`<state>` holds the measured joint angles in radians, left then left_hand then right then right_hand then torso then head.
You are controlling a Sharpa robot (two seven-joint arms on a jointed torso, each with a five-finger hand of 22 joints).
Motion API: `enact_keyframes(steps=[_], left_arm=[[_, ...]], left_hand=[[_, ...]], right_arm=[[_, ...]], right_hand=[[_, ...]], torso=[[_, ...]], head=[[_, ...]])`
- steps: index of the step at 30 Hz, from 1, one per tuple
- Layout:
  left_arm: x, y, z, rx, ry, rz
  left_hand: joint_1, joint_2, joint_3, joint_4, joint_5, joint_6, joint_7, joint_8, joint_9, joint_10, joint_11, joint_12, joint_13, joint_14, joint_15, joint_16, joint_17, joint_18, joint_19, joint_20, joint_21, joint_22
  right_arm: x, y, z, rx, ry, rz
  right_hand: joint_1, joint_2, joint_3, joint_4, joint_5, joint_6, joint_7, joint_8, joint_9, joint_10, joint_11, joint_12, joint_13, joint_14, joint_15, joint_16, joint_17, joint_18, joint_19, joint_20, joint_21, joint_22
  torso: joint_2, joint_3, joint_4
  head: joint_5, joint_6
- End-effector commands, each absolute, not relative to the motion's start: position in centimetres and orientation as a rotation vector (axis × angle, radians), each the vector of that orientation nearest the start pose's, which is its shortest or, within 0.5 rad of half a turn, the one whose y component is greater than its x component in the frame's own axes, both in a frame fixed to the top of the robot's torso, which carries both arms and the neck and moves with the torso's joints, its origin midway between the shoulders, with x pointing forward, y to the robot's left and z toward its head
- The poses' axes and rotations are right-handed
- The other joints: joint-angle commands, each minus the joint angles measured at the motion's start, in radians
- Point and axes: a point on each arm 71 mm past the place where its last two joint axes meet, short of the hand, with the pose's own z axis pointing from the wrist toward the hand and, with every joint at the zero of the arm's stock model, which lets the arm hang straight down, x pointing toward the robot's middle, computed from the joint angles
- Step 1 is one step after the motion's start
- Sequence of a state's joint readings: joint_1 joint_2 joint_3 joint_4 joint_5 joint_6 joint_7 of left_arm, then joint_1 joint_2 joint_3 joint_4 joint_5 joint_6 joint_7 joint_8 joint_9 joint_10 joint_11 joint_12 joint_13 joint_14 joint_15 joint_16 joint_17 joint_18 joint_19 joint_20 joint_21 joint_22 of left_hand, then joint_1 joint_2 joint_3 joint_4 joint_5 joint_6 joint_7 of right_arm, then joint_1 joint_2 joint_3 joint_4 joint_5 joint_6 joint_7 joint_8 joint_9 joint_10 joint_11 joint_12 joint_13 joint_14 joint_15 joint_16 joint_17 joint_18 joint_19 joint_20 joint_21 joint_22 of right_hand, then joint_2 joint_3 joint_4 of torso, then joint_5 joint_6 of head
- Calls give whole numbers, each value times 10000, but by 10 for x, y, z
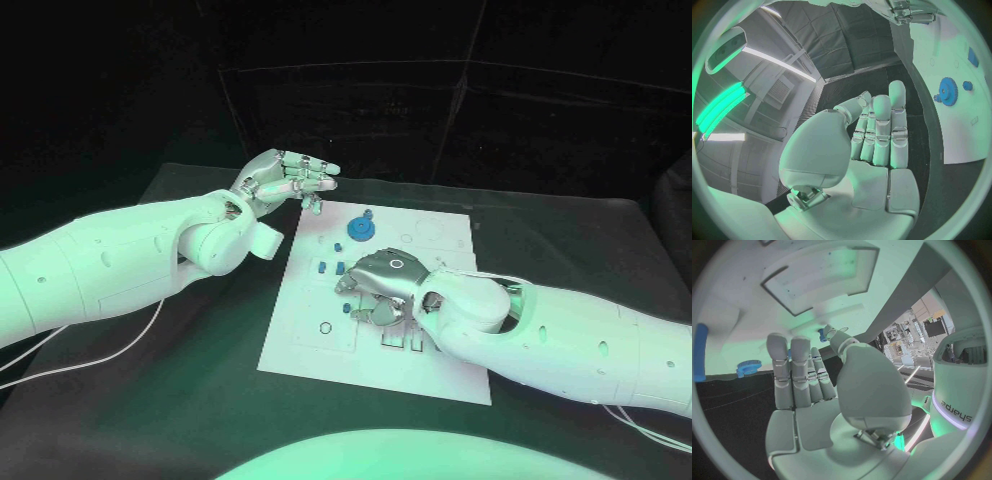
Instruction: Assemble the parts on the task board
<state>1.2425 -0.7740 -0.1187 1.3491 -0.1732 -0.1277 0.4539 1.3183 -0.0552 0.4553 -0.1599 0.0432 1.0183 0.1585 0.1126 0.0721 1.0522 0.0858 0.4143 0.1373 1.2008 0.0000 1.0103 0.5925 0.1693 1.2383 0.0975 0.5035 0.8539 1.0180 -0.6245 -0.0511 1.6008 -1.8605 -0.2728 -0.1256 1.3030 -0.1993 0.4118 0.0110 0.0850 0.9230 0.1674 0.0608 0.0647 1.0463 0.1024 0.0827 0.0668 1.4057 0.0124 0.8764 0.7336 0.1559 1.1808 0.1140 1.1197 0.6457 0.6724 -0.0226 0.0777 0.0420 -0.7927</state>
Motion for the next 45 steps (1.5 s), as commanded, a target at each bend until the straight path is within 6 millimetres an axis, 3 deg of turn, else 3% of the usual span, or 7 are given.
enact_keyframes(steps=[1,9,13,18,27,34,45], left_arm=[[513,213,-188,-8353,15238,-15926],[513,216,-188,-8379,15243,-15889],[513,217,-188,-8381,15244,-15890],[513,218,-188,-8387,15243,-15879],[512,216,-189,-8407,15388,-15930],[512,216,-190,-8449,15523,-15918],[512,215,-190,-8468,15609,-15927]], left_hand=[[-110,-6,-56,20,48,43,-17,25,12,-60,-19,65,10,-76,13,-46,-8,121,-62,11,-35,-9],[-110,-6,-56,20,48,43,-17,25,12,-60,-19,65,10,-76,13,-46,-8,121,-62,11,-35,-9],[-112,3,-55,22,48,40,-16,24,11,-71,-18,69,11,-79,14,-47,-15,121,-63,11,-40,-13],[-112,7,-54,23,48,43,-17,26,11,-70,-19,73,12,-81,14,-48,-19,121,-63,12,-42,-15],[-116,11,-57,25,47,49,-17,30,13,-71,-19,81,14,-91,14,-61,-45,121,-64,12,-45,-18],[-124,11,-61,28,48,52,-15,32,13,-73,-18,86,15,-92,15,-59,-44,120,-66,13,-48,-20],[-129,13,-64,31,47,54,-14,34,13,-77,-17,89,16,-92,16,-57,-44,120,-67,13,-51,-23]], right_arm=[[402,-69,-239,-5509,15400,8603],[399,-113,-222,-4245,15644,8592],[411,-143,-209,-3921,16233,7582],[421,-168,-202,-3998,16736,6498],[426,-169,-202,-4383,16906,6095],[429,-166,-207,-4780,17323,5818],[434,-164,-213,-5118,17702,5306]], right_hand=[[113,213,-525,40,155,-3,15,50,33,-163,22,234,23,-67,4,-137,-239,101,-12,-9,-136,-155],[312,453,-728,30,443,511,-24,165,78,101,-12,675,43,69,-34,10,-210,56,206,-33,-45,58],[228,375,-916,83,457,583,-89,125,60,129,-67,781,14,105,-71,16,-255,52,253,-69,-45,64],[217,230,-1498,154,671,585,-113,49,31,-62,-86,838,-20,115,-90,-133,-491,69,249,-93,-165,-109],[534,481,-1904,232,838,628,-148,48,29,-222,-101,905,-18,191,-115,-198,-623,71,310,-106,-249,-207],[670,628,-1898,235,878,739,-168,73,38,-70,-126,1021,-9,268,-138,-150,-592,46,421,-109,-189,-92],[1081,983,-1028,142,333,1199,-209,113,47,633,-203,1014,-59,389,-215,-3,-489,-23,705,-170,31,258]], torso=[[1,9,0],[-26,-30,-16],[-19,-31,-21],[-14,-9,-31],[2,-24,11],[-4,-35,-4],[-10,-20,-15]], head=[[-1,16],[-36,30],[-113,90],[-40,47],[-75,97],[-35,23],[-69,-25]])
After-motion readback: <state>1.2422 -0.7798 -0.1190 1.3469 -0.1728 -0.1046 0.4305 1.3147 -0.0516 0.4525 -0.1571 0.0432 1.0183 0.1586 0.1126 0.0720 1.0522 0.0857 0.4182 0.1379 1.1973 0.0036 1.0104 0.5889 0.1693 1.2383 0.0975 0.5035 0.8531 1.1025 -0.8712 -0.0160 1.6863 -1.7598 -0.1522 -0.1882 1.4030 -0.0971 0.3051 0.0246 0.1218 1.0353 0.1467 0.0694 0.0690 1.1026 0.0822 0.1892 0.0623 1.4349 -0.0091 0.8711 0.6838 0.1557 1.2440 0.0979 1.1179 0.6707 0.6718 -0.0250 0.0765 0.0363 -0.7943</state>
